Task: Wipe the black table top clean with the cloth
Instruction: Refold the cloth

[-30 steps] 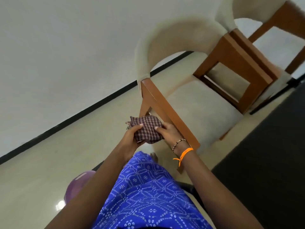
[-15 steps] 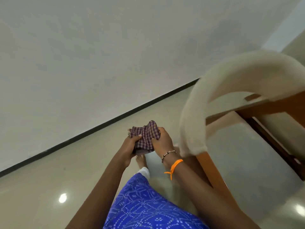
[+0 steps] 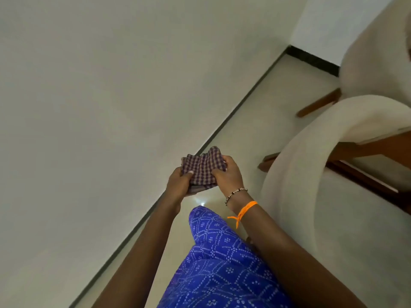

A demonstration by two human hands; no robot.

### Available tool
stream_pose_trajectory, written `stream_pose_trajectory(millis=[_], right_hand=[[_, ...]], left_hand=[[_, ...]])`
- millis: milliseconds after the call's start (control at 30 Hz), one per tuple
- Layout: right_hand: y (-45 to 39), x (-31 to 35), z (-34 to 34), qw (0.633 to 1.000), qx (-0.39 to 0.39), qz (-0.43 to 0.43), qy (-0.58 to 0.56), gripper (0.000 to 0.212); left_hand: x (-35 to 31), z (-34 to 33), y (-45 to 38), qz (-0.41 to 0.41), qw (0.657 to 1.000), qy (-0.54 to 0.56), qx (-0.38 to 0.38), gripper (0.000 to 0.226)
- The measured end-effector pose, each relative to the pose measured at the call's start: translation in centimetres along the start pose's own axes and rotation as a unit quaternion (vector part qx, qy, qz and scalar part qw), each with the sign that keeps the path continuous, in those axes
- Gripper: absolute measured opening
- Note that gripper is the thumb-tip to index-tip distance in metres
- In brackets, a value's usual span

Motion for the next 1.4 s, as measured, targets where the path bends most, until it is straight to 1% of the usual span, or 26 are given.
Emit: stream_pose_trajectory(millis=[167, 300, 400, 467, 533, 633, 700, 800, 900, 1000, 1100, 1200, 1267, 1400], right_hand=[[-6.5, 4.2, 1.6, 0.993, -0.074, -0.005, -0.094, 0.041], [-12.5, 7.7, 3.5, 0.977, -0.123, 0.017, -0.172, 0.041], [-17.0, 10.4, 5.8, 0.966, -0.162, 0.014, -0.201, 0.039], [-19.9, 12.2, 7.6, 0.964, -0.173, 0.021, -0.203, 0.040], [-23.4, 13.7, 9.5, 0.961, -0.188, 0.011, -0.205, 0.038], [-26.6, 14.9, 11.3, 0.961, -0.187, 0.006, -0.205, 0.025], [-30.6, 16.4, 12.8, 0.958, -0.193, 0.003, -0.212, 0.020], [-37.6, 19.0, 15.4, 0.959, -0.204, 0.010, -0.197, 0.022], [-45.3, 22.6, 18.6, 0.961, -0.220, 0.020, -0.165, 0.027], [-51.5, 26.1, 21.6, 0.959, -0.234, 0.014, -0.158, 0.025], [-56.7, 30.0, 25.6, 0.952, -0.255, 0.044, -0.165, 0.022], [-61.3, 32.4, 30.7, 0.929, -0.307, 0.043, -0.203, 0.023], [-64.2, 33.2, 34.4, 0.907, -0.344, 0.035, -0.241, 0.023], [-71.1, 33.6, 43.8, 0.852, -0.413, 0.013, -0.322, 0.026]], left_hand=[[-7.6, -3.1, -7.1, -0.022, 0.995, -0.054, 0.076, 0.031], [-14.3, -6.1, -12.7, -0.046, 0.986, -0.113, 0.112, 0.039], [-19.5, -9.1, -16.6, -0.041, 0.981, -0.137, 0.130, 0.037], [-23.0, -11.2, -18.9, -0.056, 0.979, -0.138, 0.138, 0.037], [-26.5, -13.5, -21.3, -0.060, 0.980, -0.131, 0.138, 0.039], [-29.3, -15.6, -23.2, -0.071, 0.977, -0.141, 0.141, 0.040], [-32.0, -18.0, -26.4, -0.070, 0.975, -0.145, 0.154, 0.039], [-37.0, -21.8, -31.9, -0.066, 0.973, -0.152, 0.161, 0.037], [-42.3, -26.2, -37.5, -0.055, 0.975, -0.136, 0.166, 0.037], [-47.6, -30.3, -42.1, -0.034, 0.974, -0.145, 0.174, 0.036], [-53.5, -35.3, -46.1, -0.050, 0.967, -0.149, 0.199, 0.035], [-59.0, -41.3, -48.7, -0.071, 0.957, -0.177, 0.221, 0.033], [-61.8, -45.5, -50.0, -0.100, 0.942, -0.205, 0.248, 0.033], [-66.7, -56.2, -53.4, -0.152, 0.902, -0.264, 0.305, 0.035]])
Point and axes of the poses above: each hand's wrist, its own y-axis away from the middle knuckle, its own z-axis out of the back of the hand, x = y × z, the point moved 3 cm from there along -y, towards the middle knuckle, and after that the axes turned 7 degrees about -y, right-handed, at the moved point
